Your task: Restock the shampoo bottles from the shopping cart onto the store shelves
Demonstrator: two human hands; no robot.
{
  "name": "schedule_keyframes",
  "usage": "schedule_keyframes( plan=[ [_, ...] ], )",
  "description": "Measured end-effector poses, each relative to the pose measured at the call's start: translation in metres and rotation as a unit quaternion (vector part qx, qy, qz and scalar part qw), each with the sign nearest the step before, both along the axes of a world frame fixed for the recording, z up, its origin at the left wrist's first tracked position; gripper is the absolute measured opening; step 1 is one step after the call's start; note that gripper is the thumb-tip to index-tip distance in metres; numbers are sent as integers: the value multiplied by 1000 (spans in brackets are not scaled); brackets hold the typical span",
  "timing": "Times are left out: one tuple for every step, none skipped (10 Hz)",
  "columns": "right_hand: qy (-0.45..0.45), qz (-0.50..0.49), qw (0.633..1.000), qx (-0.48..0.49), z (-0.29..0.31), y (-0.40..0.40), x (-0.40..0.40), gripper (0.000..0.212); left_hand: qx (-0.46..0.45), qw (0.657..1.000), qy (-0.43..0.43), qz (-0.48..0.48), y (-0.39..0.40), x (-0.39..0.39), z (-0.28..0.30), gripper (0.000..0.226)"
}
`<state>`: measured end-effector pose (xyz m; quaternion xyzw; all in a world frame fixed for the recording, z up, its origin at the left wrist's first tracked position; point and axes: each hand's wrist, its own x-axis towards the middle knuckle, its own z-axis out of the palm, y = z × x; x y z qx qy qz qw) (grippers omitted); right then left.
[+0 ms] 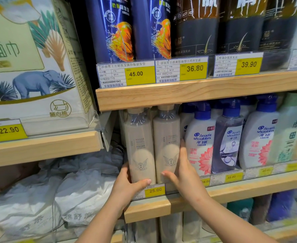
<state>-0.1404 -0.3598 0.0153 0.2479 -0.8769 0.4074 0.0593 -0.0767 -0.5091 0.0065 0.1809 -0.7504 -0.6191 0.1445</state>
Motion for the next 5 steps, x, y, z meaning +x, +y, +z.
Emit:
schedule_keyframes(
  plan=[
    [-5,27,999,31,0,9,5,85,-3,1000,9,5,2,1,-1,76],
    [-2,50,998,45,-1,21,10,88,-37,999,23,23,5,3,-3,74],
    [-3,80,995,56,-2,34,11,81,-112,990,42,69,15,8,-7,73],
    [9,111,992,66,-6,49,10,71,-173,977,58,113,25,15,-14,75],
    [-1,123,988,91,-5,73,9,64,-234,959,47,155,42,19,-15,76]
  ],
)
